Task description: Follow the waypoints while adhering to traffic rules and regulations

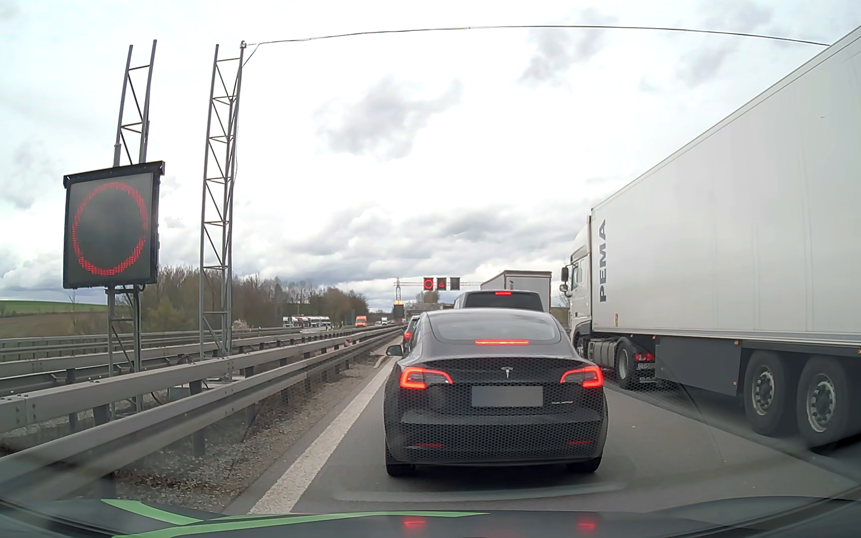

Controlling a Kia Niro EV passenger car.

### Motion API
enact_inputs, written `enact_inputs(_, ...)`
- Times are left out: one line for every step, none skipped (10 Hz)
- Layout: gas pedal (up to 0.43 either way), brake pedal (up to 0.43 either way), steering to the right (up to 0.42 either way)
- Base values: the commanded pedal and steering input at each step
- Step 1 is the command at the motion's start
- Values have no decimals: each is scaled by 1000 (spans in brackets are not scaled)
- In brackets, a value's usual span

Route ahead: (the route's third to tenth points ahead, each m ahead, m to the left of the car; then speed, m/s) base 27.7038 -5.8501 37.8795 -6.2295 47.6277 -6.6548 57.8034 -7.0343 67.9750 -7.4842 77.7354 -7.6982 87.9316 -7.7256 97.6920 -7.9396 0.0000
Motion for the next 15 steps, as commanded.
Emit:
enact_inputs(0, 299, -3)
enact_inputs(0, 293, -3)
enact_inputs(0, 299, -3)
enact_inputs(0, 299, -3)
enact_inputs(0, 299, -3)
enact_inputs(0, 299, -3)
enact_inputs(0, 293, -3)
enact_inputs(0, 299, -3)
enact_inputs(0, 299, -3)
enact_inputs(0, 299, -3)
enact_inputs(0, 299, -3)
enact_inputs(0, 299, -3)
enact_inputs(0, 293, -3)
enact_inputs(0, 299, -3)
enact_inputs(0, 299, -3)
